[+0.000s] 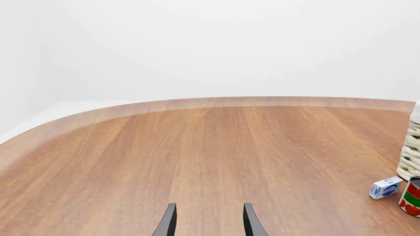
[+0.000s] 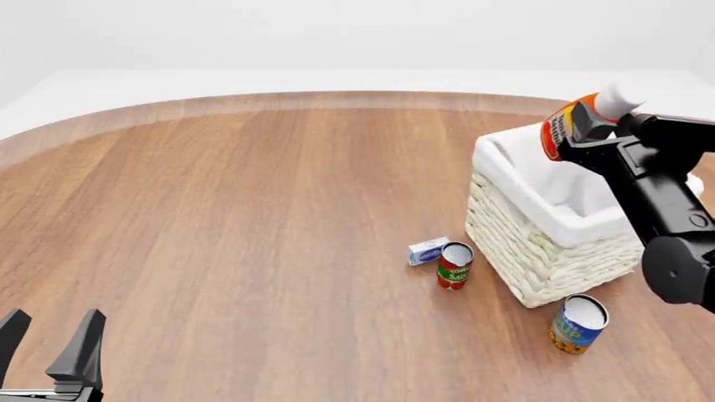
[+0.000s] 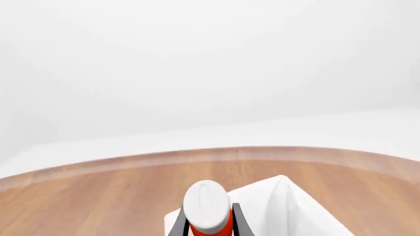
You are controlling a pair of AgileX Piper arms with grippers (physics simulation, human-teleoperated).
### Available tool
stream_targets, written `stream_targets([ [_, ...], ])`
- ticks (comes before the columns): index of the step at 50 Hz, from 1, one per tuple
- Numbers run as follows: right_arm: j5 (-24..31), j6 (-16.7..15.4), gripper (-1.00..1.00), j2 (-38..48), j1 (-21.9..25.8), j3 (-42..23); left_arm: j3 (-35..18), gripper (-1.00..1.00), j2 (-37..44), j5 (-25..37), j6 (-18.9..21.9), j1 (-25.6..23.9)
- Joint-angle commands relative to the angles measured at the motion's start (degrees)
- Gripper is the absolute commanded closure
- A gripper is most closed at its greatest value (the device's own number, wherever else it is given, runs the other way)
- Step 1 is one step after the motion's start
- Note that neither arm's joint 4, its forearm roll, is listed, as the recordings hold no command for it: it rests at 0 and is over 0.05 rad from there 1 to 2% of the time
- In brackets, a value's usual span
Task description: Pick up the ketchup, and put it in the basket.
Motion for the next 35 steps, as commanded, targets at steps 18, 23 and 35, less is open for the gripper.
stream_targets([
  [18,3.4,-1.4,1.00,2.9,-5.0,-1.8,0.0,-1.00,0.0,0.0,0.0,0.0],
  [23,4.4,-1.8,1.00,4.5,-5.4,-2.8,0.0,-1.00,0.0,0.0,0.0,0.0],
  [35,5.0,-3.4,1.00,5.3,-7.2,-1.5,0.0,-1.00,0.0,0.0,0.0,0.0],
])
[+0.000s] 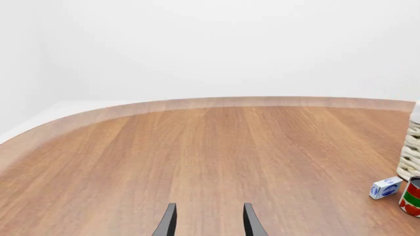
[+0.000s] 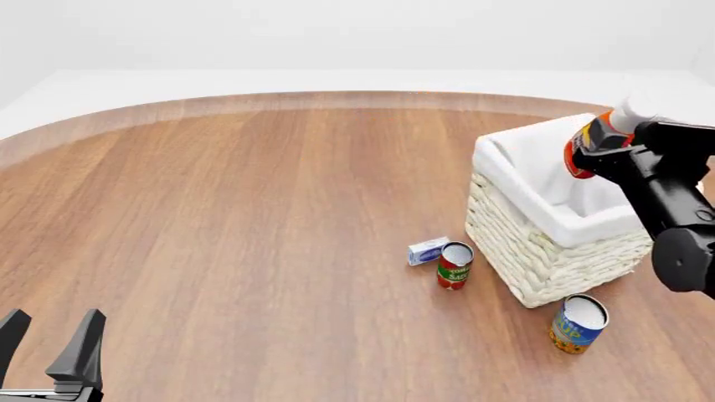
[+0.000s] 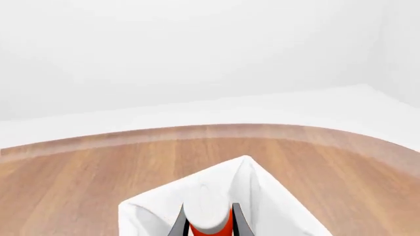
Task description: Pick up the ketchup, and put it in the basket.
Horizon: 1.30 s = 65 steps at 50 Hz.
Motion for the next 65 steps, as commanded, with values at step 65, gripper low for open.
stream_targets([
  [65,0.8,-2.7,1.00,9.4,0.1,-2.6,0.0,-1.00,0.0,0.0,0.0,0.0],
])
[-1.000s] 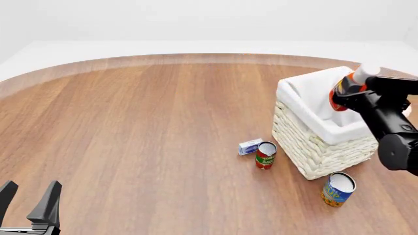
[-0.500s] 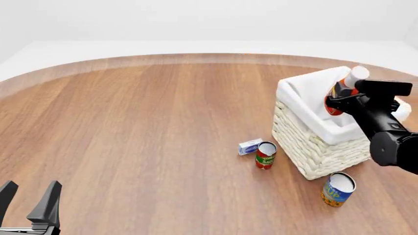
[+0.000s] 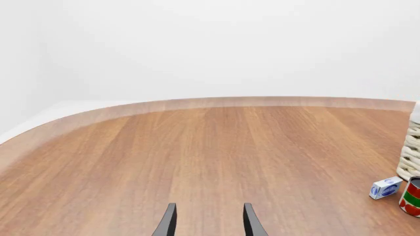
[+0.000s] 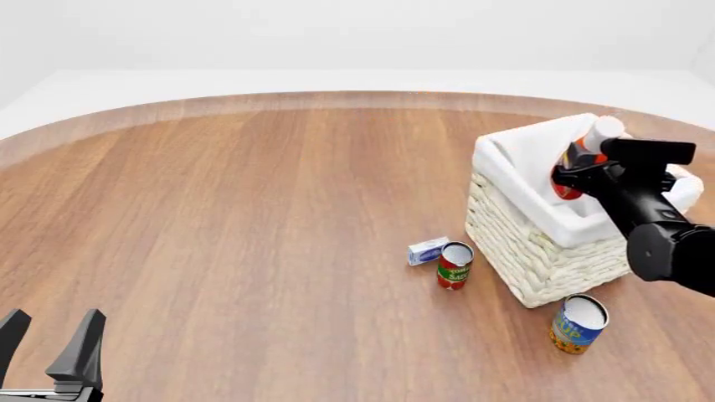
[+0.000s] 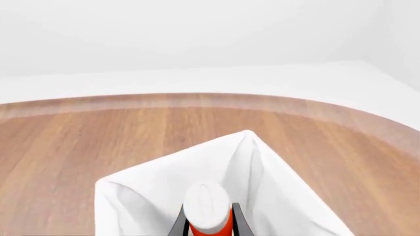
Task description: Pick up the ketchup, and put it in the basket.
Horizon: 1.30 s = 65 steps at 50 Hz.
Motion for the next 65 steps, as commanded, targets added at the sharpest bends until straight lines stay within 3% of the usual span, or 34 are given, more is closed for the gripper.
stream_targets([
  [1,-0.3,0.9,1.00,0.3,0.1,-0.2,0.0,-1.00,0.0,0.0,0.0,0.0],
  [65,0.5,0.8,1.00,1.6,0.7,-1.6,0.0,-1.00,0.0,0.0,0.0,0.0],
])
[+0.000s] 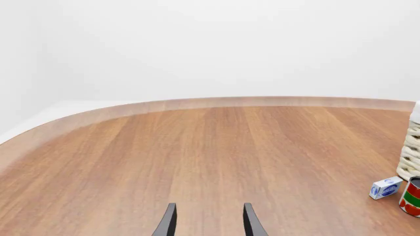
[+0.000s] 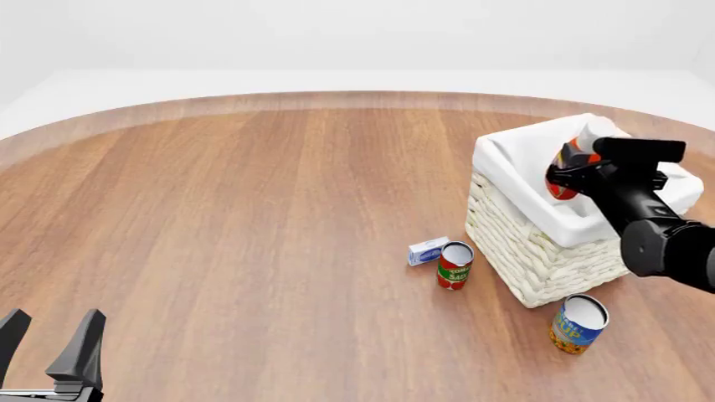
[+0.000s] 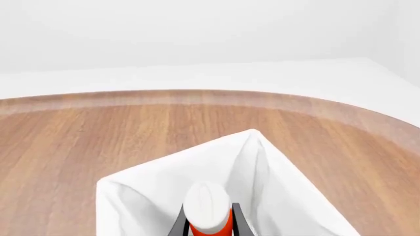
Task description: Pick up the ketchup, and put it in the basket.
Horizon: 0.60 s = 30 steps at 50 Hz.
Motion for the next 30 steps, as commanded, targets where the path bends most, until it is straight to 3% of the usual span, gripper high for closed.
stream_targets([
  [1,-0.1,1.0,1.00,0.0,0.1,-0.3,0.0,-1.00,0.0,0.0,0.0,0.0],
  [30,-0.4,1.1,1.00,0.7,1.0,-0.4,0.0,-1.00,0.0,0.0,0.0,0.0],
])
